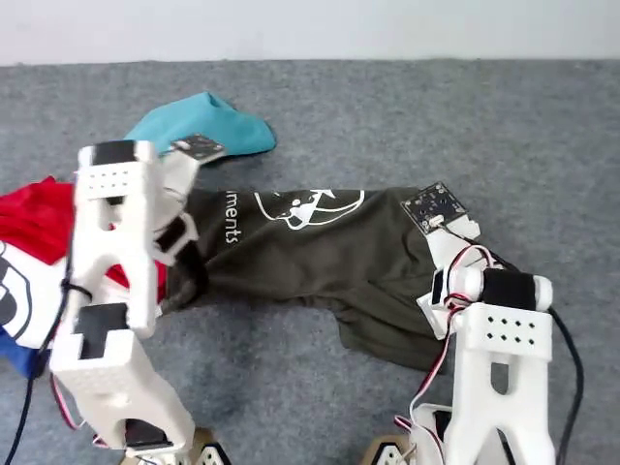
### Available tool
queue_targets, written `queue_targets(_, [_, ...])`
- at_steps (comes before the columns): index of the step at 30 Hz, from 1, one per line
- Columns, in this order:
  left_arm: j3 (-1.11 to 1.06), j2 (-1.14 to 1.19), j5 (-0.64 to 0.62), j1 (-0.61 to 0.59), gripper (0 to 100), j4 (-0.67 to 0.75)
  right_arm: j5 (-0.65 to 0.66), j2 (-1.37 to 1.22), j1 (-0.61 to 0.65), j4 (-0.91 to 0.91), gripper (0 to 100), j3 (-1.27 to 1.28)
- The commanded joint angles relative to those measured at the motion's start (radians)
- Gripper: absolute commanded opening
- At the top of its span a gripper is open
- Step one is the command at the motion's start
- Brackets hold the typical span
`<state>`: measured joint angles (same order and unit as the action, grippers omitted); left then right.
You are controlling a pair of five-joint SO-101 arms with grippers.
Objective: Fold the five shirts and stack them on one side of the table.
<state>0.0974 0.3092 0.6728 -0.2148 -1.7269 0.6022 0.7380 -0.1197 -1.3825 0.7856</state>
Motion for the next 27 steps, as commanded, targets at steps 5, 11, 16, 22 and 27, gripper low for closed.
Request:
queue_targets(5, [0.041, -0.052, 0.069, -0.074, 30, -0.023, -0.034, 0.028, -0.002, 0.119, 20.9, -0.003])
queue_targets(11, [0.036, -0.052, -0.041, -0.069, 30, -0.023, -0.239, 0.016, 0.021, 0.558, 20.9, 0.094])
queue_targets(16, [0.036, -0.052, -0.048, -0.069, 30, -0.025, -0.259, -0.084, 0.054, 0.768, 20.9, 0.199])
queue_targets(22, [0.036, -0.052, -0.049, -0.069, 30, -0.025, -0.258, -0.305, -0.015, 0.966, 20.9, 0.21])
queue_targets(27, [0.035, -0.052, -0.051, -0.069, 30, -0.025, -0.256, -0.461, -0.058, 1.076, 20.9, 0.209])
